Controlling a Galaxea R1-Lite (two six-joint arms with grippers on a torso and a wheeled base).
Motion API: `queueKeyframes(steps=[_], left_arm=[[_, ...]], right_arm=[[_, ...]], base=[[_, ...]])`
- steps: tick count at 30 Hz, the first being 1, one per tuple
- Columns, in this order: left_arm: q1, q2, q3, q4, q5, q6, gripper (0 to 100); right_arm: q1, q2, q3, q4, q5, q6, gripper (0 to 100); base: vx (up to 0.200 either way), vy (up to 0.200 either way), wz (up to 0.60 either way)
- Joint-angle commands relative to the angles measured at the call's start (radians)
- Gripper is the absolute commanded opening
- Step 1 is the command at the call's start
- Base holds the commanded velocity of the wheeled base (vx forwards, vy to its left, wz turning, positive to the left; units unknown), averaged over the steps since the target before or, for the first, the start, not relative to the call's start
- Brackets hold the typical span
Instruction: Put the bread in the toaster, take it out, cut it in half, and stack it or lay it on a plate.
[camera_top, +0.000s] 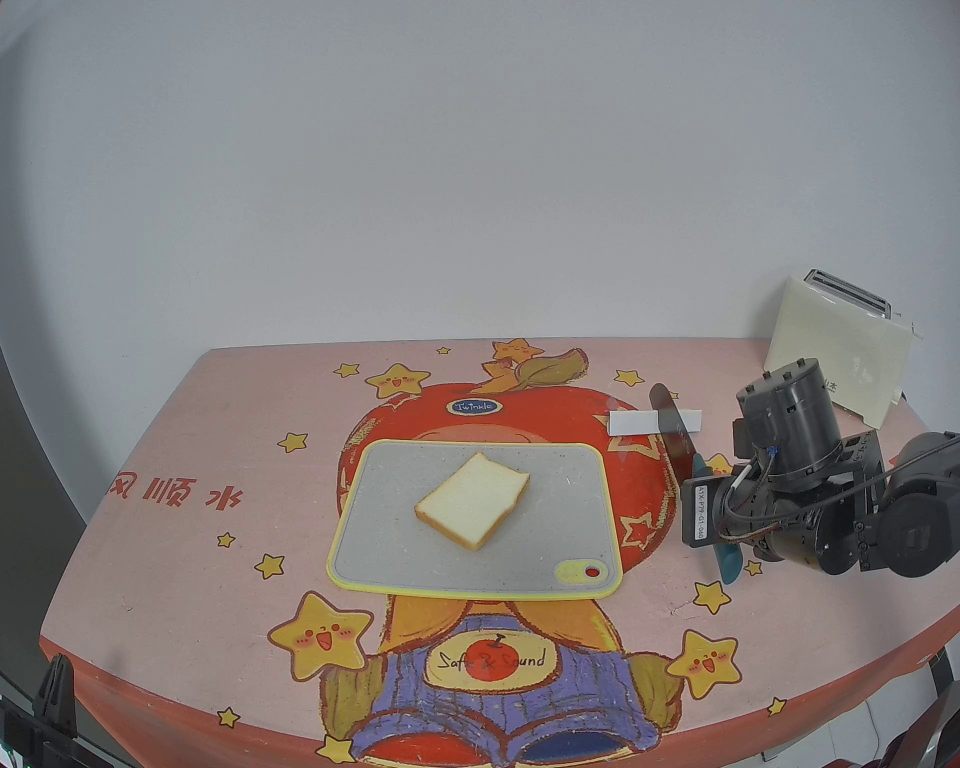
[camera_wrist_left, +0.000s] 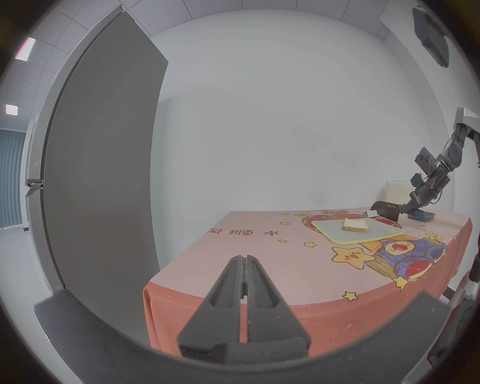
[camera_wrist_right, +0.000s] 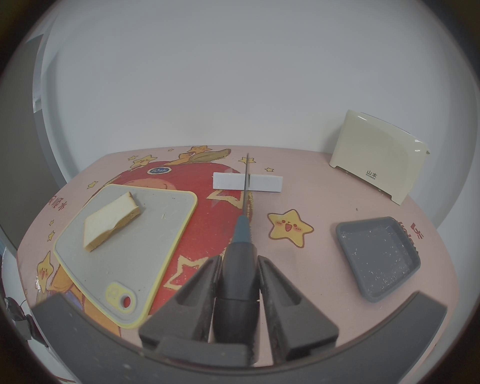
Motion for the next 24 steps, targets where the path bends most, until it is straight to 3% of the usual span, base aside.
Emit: queueKeyframes(steps=[1,24], left_arm=[[0.0,-0.001,0.018,-0.001,0.0,0.001,0],[0.0,-0.001,0.018,0.0,0.0,-0.001,0]], right_arm=[[-0.005,-0.003,-0.009,-0.001,0.0,-0.002,0],[-0.019,-0.09,-0.057,0.01,0.005,-0.034,0]], base=[[0.0,0.0,0.0],[0.0,0.0,0.0]])
